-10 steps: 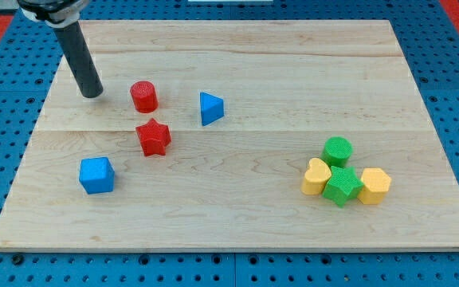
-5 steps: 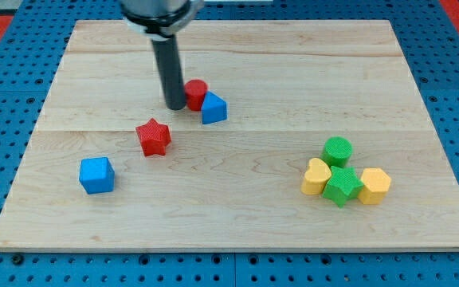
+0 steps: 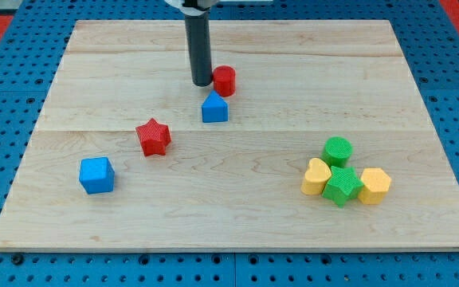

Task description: Move red circle diagonal right above blue triangle

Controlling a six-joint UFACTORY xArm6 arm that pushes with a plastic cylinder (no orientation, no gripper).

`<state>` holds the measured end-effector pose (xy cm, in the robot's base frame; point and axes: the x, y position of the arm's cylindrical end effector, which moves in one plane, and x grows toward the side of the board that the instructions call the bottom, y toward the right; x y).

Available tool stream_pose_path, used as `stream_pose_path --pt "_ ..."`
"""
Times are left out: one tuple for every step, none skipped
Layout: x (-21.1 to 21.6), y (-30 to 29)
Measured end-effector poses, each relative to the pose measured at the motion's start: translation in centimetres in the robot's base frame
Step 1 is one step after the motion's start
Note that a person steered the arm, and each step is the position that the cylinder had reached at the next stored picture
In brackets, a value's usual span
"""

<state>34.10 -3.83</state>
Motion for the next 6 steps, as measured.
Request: stream_pose_path --pt "1.1 0.1" --pt "2.2 0.5" --pt "1.6 1.6" --pt "-0.2 0.2" --pt "-0.5 4.8" --pt "-0.5 7.4"
